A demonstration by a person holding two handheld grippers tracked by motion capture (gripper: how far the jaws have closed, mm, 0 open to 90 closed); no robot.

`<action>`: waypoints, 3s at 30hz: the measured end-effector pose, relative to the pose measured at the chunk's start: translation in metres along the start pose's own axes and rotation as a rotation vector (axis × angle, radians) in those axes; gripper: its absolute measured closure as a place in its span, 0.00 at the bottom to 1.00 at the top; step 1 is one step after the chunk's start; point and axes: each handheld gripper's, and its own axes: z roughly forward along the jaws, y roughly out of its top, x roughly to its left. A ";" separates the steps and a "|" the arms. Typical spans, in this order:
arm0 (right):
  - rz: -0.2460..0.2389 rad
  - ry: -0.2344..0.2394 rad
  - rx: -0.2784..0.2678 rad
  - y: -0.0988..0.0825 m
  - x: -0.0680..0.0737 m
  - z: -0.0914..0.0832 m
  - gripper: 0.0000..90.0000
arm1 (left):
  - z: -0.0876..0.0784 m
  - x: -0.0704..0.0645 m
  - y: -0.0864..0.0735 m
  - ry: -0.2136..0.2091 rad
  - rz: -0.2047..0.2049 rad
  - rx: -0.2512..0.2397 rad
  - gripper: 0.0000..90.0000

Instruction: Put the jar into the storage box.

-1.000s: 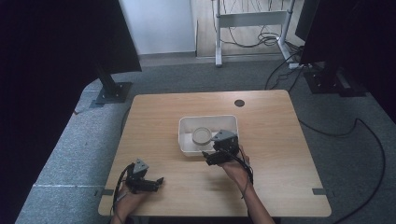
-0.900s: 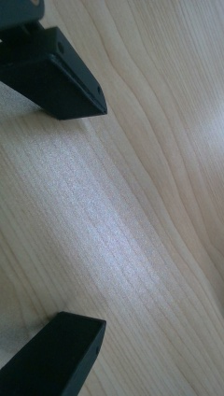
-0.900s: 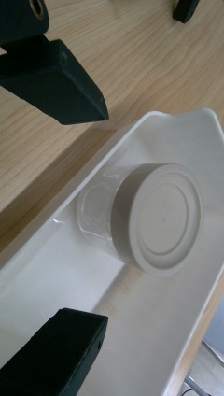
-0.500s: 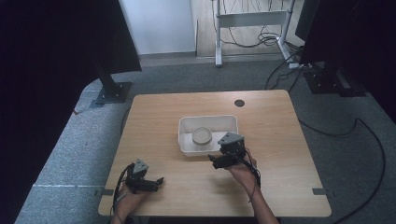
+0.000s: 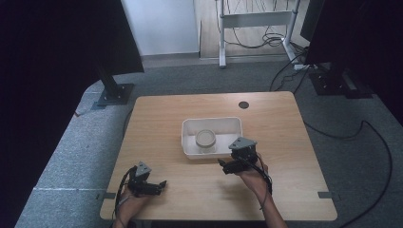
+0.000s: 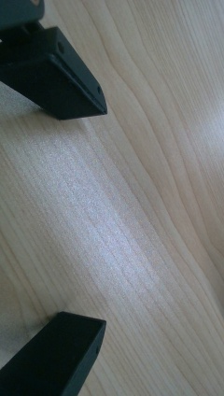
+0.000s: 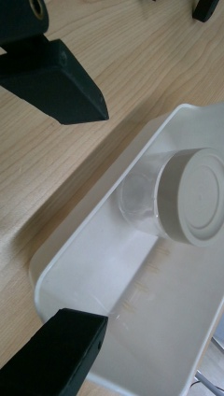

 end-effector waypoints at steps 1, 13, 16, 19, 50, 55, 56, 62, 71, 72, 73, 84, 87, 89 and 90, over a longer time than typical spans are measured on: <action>0.001 -0.001 0.001 -0.001 0.000 -0.001 0.04 | 0.000 0.000 0.000 0.000 0.000 0.000 0.01; 0.007 -0.005 0.003 -0.013 -0.006 -0.013 0.04 | 0.000 0.000 0.000 0.002 -0.002 0.000 0.01; 0.011 -0.010 0.005 -0.016 -0.009 -0.017 0.04 | 0.000 0.000 0.000 0.002 -0.001 0.000 0.01; 0.017 -0.015 0.003 -0.019 -0.011 -0.021 0.04 | 0.000 0.000 0.000 0.002 -0.002 0.000 0.01; 0.101 -0.112 0.003 -0.079 -0.033 -0.064 0.04 | 0.000 -0.001 0.000 0.004 -0.005 0.000 0.01; 0.116 -0.133 0.009 -0.090 -0.036 -0.069 0.04 | 0.000 -0.001 0.000 0.005 -0.005 0.001 0.01; 0.120 -0.136 0.010 -0.092 -0.037 -0.071 0.04 | 0.000 -0.001 0.000 0.005 -0.005 0.001 0.01; 0.139 -0.152 0.024 -0.106 -0.039 -0.075 0.04 | 0.000 -0.001 0.000 0.006 -0.006 0.001 0.01; 0.182 -0.169 0.061 -0.131 -0.042 -0.081 0.04 | 0.000 -0.001 0.000 0.007 -0.007 0.001 0.01; 0.187 -0.171 0.064 -0.133 -0.042 -0.082 0.04 | 0.000 -0.001 0.000 0.007 -0.007 0.001 0.01; 0.193 -0.174 0.066 -0.136 -0.043 -0.083 0.04 | 0.000 -0.001 0.000 0.007 -0.007 0.001 0.01; 0.230 -0.173 0.110 -0.156 -0.040 -0.087 0.04 | 0.000 -0.001 0.000 0.007 -0.007 0.001 0.01; 0.234 -0.175 0.118 -0.158 -0.039 -0.088 0.04 | 0.000 -0.001 0.000 0.007 -0.007 0.001 0.01; 0.237 -0.179 0.125 -0.159 -0.038 -0.088 0.04 | 0.000 -0.001 0.000 0.007 -0.007 0.002 0.01; 0.238 -0.179 0.129 -0.160 -0.038 -0.089 0.04 | 0.000 -0.001 0.000 0.007 -0.007 0.002 0.01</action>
